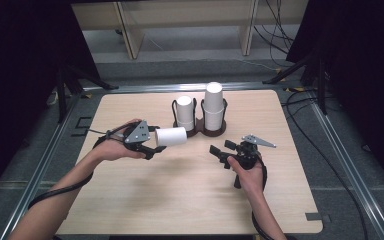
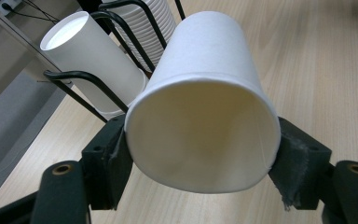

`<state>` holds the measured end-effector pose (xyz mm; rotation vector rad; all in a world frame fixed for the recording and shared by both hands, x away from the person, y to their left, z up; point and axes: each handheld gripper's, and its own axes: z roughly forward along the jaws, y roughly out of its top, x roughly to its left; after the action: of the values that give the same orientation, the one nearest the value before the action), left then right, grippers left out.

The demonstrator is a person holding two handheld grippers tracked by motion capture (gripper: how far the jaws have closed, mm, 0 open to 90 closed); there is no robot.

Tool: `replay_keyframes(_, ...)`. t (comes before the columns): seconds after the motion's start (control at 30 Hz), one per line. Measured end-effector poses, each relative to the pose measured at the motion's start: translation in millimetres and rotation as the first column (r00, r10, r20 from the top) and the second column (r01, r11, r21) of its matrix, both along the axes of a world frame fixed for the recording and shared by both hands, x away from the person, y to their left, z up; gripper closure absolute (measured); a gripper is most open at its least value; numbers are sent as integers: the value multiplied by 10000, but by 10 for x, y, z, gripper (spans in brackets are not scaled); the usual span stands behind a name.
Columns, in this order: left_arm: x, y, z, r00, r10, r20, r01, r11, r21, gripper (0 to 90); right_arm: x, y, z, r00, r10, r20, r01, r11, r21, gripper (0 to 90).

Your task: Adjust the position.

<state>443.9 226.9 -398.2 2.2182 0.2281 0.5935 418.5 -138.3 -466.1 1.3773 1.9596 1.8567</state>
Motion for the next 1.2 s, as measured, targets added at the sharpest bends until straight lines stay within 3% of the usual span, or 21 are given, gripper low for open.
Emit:
replay_keyframes(0.07,3,9,12,10000,-36,-28,37,9998,174,292,-10,6,8,9998,105,-194,-103,9999,95,151)
replay_keyframes(0.13,19,16,23,9998,-179,-112,183,9989,437,292,-8,2,8,9999,42,-156,-45,9998,-170,152)
replay_keyframes(0.27,32,11,43,9994,-322,-114,331,9954,904,292,-8,14,5,9999,110,-80,-110,9999,-43,152)
replay_keyframes(0.3,38,11,60,9991,-406,-130,419,9919,1199,292,-12,19,8,9998,151,-154,-151,9999,40,152)
replay_keyframes(0.43,62,-7,94,9973,-692,-247,724,9836,1653,292,-6,26,1,9998,202,-13,-202,9998,-64,152)
replay_keyframes(0.53,70,-10,106,9968,-746,-279,784,9804,1809,292,-4,31,-2,9998,198,-13,-198,9998,-85,152)
replay_keyframes(0.6,85,-19,123,9954,-885,-374,944,9727,2120,292,-13,36,3,9997,223,-101,-223,9997,-56,152)
replay_keyframes(0.77,104,-32,143,9941,-967,-486,1059,9625,2496,293,-18,44,5,9995,285,-165,-285,9996,-12,152)
replay_keyframes(0.87,128,-41,173,9923,-1079,-615,1216,9451,3032,295,-15,52,1,9995,313,-89,-314,9995,-66,152)
replay_keyframes(0.9,128,-41,173,9923,-1079,-615,1216,9451,3032,295,-15,52,1,9995,313,-89,-314,9995,-66,152)
replay_keyframes(0.93,133,-49,190,9913,-1114,-705,1284,9378,3226,295,-8,56,-6,9996,287,-45,-288,9995,-136,152)
replay_keyframes(0.97,133,-49,190,9913,-1114,-705,1284,9378,3226,295,-8,56,-6,9996,287,-45,-288,9995,-136,152)
replay_keyframes(1.03,140,-56,208,9903,-1192,-716,1368,9267,3500,296,-8,60,-8,9996,274,-31,-275,9994,-194,152)
replay_keyframes(1.13,149,-60,224,9893,-1234,-773,1433,9196,3657,296,-30,75,4,9991,309,-282,-310,9995,-39,152)
replay_keyframes(1.2,154,-60,231,9885,-1282,-801,1492,9122,3816,297,-21,83,-3,9993,338,-153,-340,9993,-167,152)
